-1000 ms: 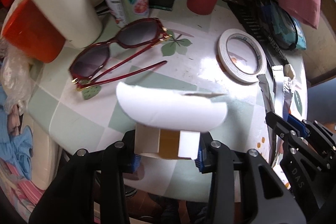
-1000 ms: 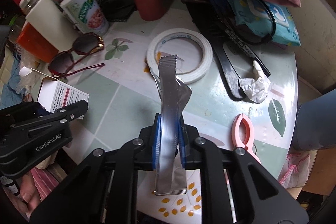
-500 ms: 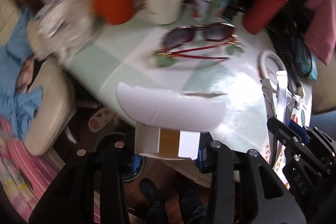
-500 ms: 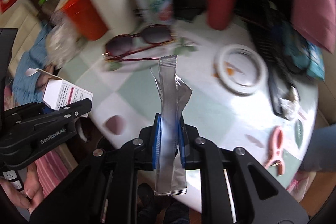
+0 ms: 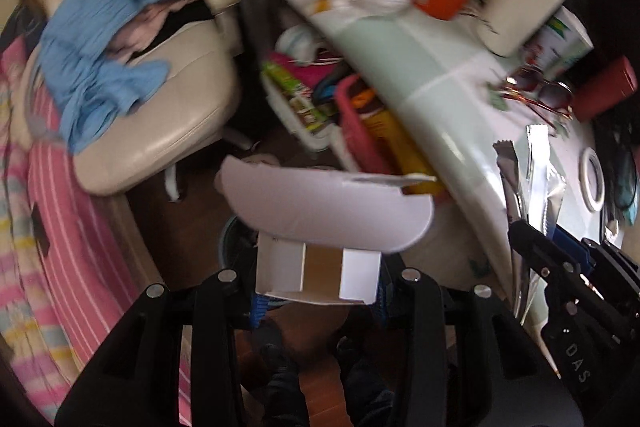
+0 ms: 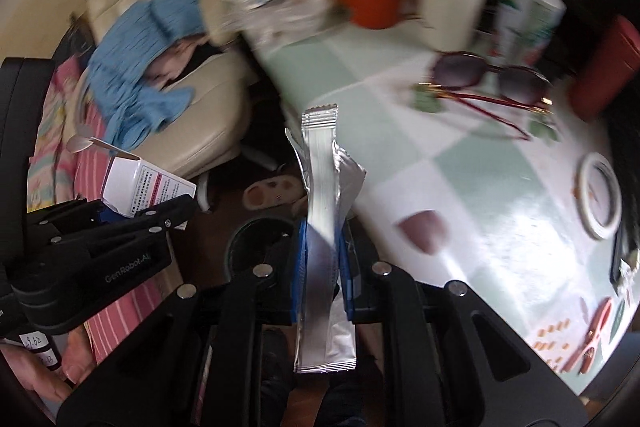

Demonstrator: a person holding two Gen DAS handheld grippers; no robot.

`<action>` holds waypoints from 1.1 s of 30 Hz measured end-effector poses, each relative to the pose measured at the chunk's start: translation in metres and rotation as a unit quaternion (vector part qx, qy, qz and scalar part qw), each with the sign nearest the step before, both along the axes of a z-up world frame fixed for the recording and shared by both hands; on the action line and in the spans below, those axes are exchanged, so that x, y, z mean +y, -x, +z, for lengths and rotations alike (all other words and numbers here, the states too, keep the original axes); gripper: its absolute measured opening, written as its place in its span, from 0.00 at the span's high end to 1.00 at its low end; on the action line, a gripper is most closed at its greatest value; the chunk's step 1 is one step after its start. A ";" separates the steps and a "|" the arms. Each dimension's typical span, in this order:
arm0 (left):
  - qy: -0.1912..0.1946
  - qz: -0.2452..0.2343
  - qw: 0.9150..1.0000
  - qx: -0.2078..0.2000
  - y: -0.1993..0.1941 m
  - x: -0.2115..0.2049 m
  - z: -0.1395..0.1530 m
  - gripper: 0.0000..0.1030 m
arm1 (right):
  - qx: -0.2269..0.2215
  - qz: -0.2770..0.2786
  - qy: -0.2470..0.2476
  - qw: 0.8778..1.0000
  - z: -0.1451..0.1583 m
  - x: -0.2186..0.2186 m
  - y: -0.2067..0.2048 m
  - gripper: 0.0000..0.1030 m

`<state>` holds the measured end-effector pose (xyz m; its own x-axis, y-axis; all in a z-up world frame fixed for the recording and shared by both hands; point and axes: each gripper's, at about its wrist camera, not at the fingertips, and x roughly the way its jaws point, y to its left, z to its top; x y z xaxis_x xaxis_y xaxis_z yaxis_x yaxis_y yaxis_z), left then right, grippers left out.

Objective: Collect trash
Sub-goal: 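Lift the box and foil wrapper and carry both tools over the trash bin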

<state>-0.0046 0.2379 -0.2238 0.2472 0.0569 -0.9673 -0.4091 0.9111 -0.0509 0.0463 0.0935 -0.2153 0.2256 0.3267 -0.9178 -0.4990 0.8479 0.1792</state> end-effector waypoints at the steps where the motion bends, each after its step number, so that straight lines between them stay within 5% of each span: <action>1: 0.000 0.009 1.000 0.000 0.007 0.007 0.000 0.63 | 0.000 0.008 0.000 1.000 0.000 0.007 0.004 0.84; 10: 0.007 0.059 0.998 0.005 0.062 0.049 -0.019 0.63 | 0.004 0.061 0.007 0.998 -0.014 0.059 0.049 0.84; 17: 0.017 0.067 0.997 0.018 0.089 0.064 -0.069 0.63 | 0.014 0.080 0.018 0.997 -0.057 0.081 0.082 0.84; 33: 0.030 0.086 0.995 0.032 0.111 0.085 -0.276 0.63 | 0.046 0.131 0.033 0.990 -0.261 0.123 0.108 0.84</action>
